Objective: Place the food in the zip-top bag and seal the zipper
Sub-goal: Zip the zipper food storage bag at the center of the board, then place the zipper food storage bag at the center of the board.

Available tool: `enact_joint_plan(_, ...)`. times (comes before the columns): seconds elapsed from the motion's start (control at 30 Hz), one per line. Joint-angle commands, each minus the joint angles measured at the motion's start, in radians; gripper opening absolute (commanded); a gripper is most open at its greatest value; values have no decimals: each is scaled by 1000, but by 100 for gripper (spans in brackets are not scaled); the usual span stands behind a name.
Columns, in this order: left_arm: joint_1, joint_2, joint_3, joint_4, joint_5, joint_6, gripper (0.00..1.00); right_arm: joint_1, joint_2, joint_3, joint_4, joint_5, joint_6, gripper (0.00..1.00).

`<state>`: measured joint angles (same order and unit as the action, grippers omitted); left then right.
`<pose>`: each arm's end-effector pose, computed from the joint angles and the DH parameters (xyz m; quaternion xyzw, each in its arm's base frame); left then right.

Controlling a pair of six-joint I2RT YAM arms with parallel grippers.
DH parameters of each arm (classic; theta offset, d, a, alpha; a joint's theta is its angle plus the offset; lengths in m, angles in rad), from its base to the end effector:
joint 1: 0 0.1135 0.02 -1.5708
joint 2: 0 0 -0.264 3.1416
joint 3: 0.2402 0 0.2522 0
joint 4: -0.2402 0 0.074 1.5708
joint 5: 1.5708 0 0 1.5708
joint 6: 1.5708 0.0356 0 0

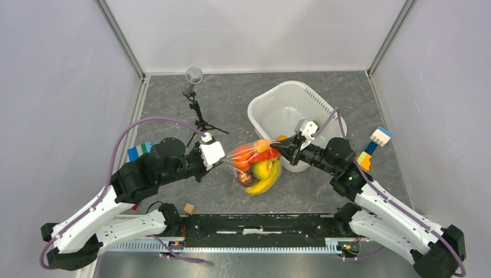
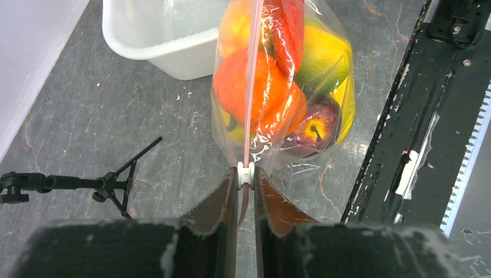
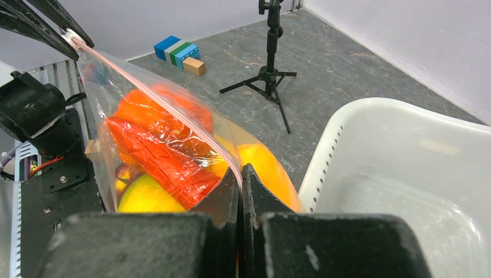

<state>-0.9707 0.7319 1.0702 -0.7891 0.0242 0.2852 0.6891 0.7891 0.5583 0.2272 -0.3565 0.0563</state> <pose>0.0746 -0.1106 0.3801 0.5029 0.6818 -0.1882 0.4968 0.1415 0.1327 0.3029 -0.3358 0.6236 0.3699 0.6012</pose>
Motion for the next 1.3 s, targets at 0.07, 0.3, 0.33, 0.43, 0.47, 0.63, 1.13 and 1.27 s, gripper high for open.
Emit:
enact_joint_plan(0.07, 1, -38, -7, -57, -64, -28, 9, -11, -1, 17, 43, 53, 1, 0)
enact_joint_plan(0.3, 1, -40, -2, -71, -87, -23, 11, -11, 3, 17, 55, 40, 12, 0)
enact_joint_plan(0.33, 2, -38, 0, -69, -87, -22, 12, -11, 3, 15, 58, 39, 14, 0)
enact_joint_plan(0.43, 1, -23, 9, -48, -62, -21, 19, -11, 5, 11, 77, 30, 21, 0)
enact_joint_plan(0.47, 1, -20, 11, -44, -59, -22, 19, -11, 9, 14, 76, 25, 22, 0)
enact_joint_plan(0.63, 1, -20, -7, -19, -54, -46, 68, -11, 12, 16, 71, 5, 25, 0)
enact_joint_plan(1.13, 3, -126, 12, 116, -383, -271, 100, -12, 190, 178, 124, -96, 46, 0)
enact_joint_plan(1.27, 3, -131, 27, 116, -531, -376, 100, -11, 324, 317, 161, -119, 87, 0)
